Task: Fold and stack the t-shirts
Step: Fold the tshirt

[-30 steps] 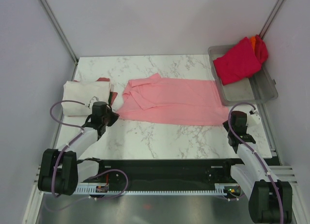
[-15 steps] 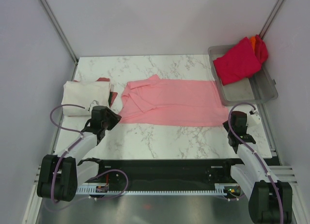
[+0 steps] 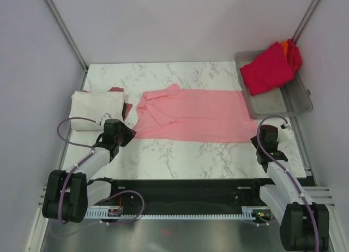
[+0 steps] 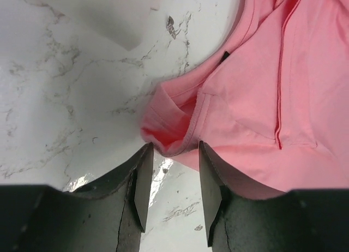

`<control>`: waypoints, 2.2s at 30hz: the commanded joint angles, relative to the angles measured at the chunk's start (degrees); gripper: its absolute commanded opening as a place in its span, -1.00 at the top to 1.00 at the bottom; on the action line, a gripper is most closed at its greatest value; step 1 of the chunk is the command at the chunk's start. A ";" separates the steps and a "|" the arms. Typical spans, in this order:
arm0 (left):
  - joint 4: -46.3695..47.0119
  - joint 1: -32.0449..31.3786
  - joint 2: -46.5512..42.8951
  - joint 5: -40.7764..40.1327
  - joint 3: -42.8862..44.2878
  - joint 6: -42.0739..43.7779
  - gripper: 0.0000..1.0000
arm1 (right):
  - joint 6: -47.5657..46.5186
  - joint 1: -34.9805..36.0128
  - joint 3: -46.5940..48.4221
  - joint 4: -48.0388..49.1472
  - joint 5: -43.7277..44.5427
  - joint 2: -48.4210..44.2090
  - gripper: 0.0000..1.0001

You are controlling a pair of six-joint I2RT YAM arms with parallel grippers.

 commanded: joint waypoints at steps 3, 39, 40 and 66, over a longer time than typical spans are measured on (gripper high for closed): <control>-2.14 0.35 -5.94 -4.33 0.32 1.02 0.05 | -0.88 -0.35 0.06 0.85 0.03 0.40 1.00; 4.53 -0.89 5.30 -4.95 0.49 1.02 -0.10 | -1.15 -0.26 -0.03 1.46 -0.58 0.84 1.00; 4.53 -0.89 5.74 -4.95 0.67 1.11 -0.08 | -1.15 -0.26 -0.03 1.55 -0.50 0.84 1.00; -13.56 -0.10 0.75 -7.06 11.56 -0.12 0.96 | -0.63 -0.26 4.08 -4.67 -3.21 2.59 1.00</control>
